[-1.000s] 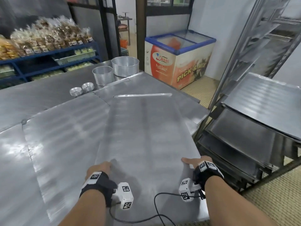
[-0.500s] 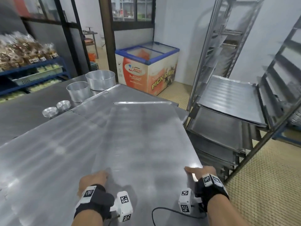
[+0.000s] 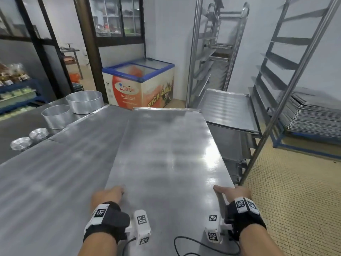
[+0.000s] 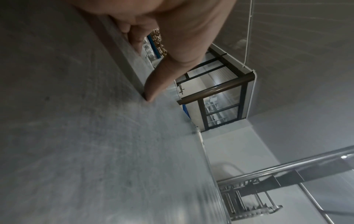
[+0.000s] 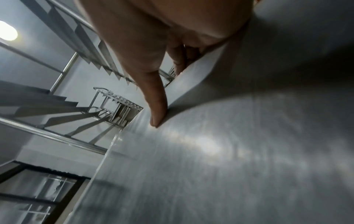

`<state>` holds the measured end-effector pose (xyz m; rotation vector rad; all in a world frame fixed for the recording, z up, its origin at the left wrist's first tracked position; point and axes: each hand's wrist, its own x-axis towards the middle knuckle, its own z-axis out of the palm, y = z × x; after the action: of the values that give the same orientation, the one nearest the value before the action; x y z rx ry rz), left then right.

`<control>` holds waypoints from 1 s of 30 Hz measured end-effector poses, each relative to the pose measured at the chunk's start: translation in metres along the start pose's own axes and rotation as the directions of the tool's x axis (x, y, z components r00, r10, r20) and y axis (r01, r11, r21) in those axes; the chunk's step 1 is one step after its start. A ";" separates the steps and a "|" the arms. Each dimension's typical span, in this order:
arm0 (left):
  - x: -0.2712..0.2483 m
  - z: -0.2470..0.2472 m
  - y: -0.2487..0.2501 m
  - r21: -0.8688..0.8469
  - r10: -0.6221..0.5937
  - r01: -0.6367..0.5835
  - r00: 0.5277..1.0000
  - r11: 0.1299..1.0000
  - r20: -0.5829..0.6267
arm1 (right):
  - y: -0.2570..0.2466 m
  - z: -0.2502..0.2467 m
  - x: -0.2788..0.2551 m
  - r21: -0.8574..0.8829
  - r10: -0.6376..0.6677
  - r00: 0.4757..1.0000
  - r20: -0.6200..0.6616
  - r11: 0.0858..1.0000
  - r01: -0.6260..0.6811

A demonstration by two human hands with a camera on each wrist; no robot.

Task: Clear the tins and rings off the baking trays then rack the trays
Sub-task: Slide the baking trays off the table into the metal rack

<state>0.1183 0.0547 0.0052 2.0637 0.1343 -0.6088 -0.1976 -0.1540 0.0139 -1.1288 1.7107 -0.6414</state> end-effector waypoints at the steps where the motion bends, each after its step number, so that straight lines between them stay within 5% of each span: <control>1: -0.007 0.005 0.002 -0.007 -0.002 0.002 1.000 1.000 0.013 | 0.004 -0.009 0.002 0.022 0.009 1.000 -0.012 1.000 -0.008; 18: -0.108 0.121 0.027 0.056 0.133 -0.146 0.973 0.988 0.189 | 0.049 -0.168 0.016 0.200 0.086 0.979 -0.186 0.979 -0.048; 30: -0.108 0.182 0.056 0.169 0.068 -0.108 0.971 0.980 0.229 | 0.045 -0.187 0.053 0.238 0.180 0.967 -0.181 0.962 -0.135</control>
<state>-0.0246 -0.1107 0.0209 2.1449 -0.1476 -0.8165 -0.3916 -0.1958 0.0312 -0.7808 1.8248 -0.8471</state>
